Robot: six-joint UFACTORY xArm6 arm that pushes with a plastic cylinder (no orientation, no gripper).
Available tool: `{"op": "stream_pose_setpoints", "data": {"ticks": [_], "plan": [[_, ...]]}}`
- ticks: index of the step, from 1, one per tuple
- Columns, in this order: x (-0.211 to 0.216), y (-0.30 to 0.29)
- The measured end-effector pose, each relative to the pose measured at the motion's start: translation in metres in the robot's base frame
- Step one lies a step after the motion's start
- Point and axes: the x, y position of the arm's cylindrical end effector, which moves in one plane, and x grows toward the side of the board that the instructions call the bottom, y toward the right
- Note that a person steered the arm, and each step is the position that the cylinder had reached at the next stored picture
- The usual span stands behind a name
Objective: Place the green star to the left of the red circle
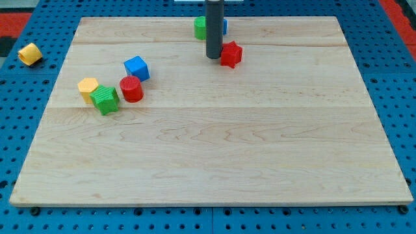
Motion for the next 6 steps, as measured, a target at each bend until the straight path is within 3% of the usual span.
{"op": "stream_pose_setpoints", "data": {"ticks": [1, 2, 3, 4, 6], "plan": [[0.061, 0.019], [0.143, -0.051], [0.152, -0.206], [0.132, -0.265], [0.079, -0.185]]}}
